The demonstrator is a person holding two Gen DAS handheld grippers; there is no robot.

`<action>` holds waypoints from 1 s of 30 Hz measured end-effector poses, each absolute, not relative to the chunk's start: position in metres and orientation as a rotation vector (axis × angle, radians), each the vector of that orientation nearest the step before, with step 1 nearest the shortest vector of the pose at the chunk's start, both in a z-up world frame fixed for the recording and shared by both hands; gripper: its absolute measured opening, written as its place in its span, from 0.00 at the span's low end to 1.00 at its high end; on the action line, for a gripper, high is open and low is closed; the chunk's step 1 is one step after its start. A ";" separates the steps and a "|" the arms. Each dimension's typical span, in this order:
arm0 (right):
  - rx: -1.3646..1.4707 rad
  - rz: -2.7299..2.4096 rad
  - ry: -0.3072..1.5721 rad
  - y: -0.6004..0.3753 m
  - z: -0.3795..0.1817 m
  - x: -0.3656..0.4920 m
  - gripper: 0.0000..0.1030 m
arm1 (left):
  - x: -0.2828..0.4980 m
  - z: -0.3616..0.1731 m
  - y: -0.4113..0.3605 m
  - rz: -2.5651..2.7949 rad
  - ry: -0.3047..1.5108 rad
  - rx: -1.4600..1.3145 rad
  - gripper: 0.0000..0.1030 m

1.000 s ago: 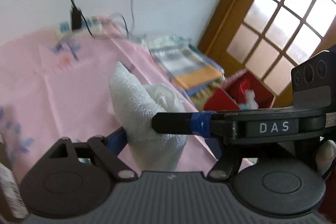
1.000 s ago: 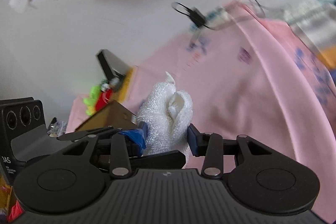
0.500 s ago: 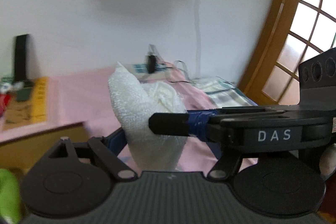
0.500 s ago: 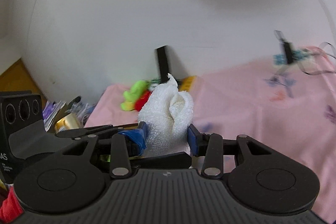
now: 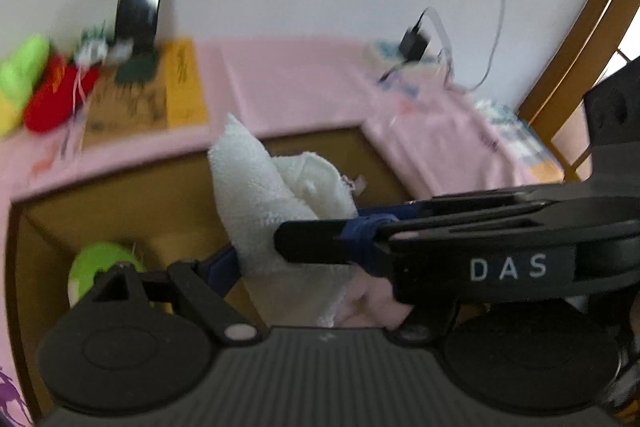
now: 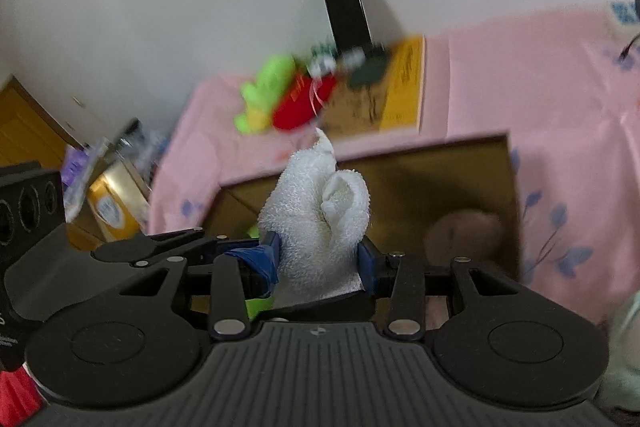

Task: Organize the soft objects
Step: 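Carry the white towel with the right gripper into the box, then open the right gripper to drop the white towel beside the bear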

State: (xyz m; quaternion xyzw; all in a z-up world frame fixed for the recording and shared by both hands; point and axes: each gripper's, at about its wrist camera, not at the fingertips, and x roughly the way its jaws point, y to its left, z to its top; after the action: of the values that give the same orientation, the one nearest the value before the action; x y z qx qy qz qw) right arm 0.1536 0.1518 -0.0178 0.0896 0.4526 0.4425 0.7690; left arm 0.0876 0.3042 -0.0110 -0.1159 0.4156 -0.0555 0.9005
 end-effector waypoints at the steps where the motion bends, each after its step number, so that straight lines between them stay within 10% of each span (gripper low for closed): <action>1: 0.182 0.943 1.006 0.159 -0.024 0.154 0.25 | 0.091 -0.022 0.311 -0.118 0.889 -0.243 0.70; 30: 0.113 0.655 1.212 0.164 -0.068 0.143 0.24 | 0.123 -0.088 0.319 -0.185 1.217 -0.200 0.71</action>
State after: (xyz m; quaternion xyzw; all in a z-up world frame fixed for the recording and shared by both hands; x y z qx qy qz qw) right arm 0.1432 0.1639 -0.0678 0.0523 0.5588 0.3020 0.7706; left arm 0.1228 0.3186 -0.0882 -0.0937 0.5699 -0.0868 0.8117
